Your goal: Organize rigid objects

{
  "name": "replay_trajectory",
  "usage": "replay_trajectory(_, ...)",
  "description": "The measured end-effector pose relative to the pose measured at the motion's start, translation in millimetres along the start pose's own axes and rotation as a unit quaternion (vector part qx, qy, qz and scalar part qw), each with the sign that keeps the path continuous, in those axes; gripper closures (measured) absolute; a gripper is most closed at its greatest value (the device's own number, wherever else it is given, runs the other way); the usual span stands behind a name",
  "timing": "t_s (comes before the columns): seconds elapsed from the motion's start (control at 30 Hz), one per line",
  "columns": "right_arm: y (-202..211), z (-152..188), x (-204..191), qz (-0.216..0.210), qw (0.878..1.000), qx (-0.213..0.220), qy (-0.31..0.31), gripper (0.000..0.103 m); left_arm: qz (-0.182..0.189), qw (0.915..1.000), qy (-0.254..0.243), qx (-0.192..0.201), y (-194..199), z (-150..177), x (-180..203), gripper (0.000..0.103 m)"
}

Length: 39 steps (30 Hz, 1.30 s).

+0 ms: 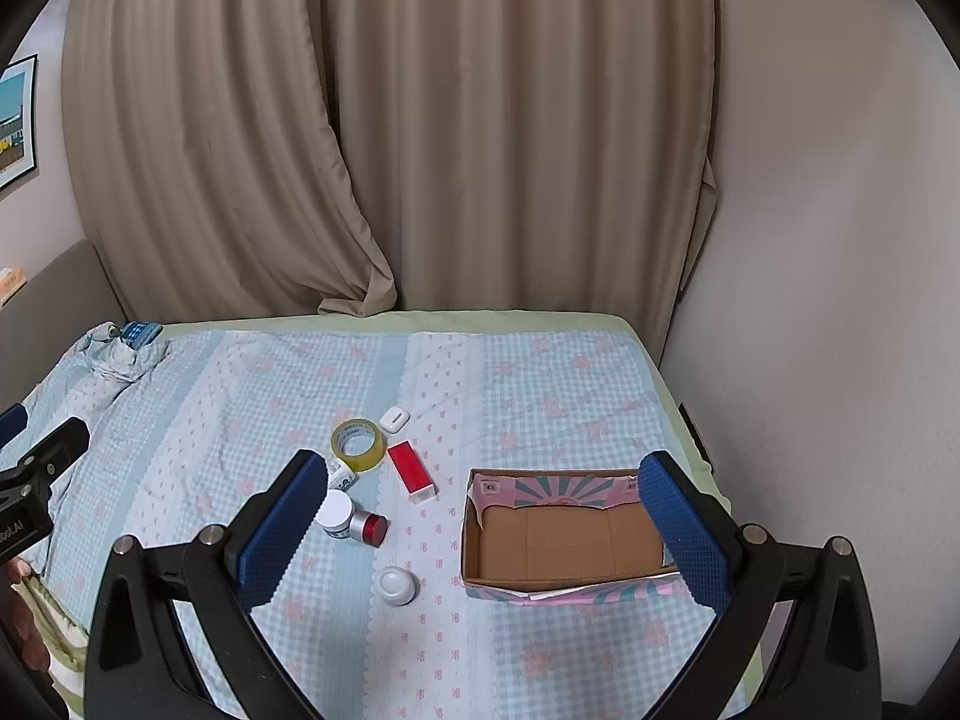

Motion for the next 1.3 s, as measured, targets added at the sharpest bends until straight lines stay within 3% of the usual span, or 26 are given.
replay_trajectory(1.3,-11,-3,-13,-0.005,1.000,0.020,0.008,0.000,0.008,0.9998,0.006,0.016,-3,-5,-6,0.001)
Point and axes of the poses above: each gripper's, at about its wrist camera, not at the fingertips, and y roughly against the way its jaws point, x to its right, z to its underside, the point moved 5 cm from there along -y, roughly the way its jaws point, and after that the axes turned 13 degrees about y, right-handed, at the moved point
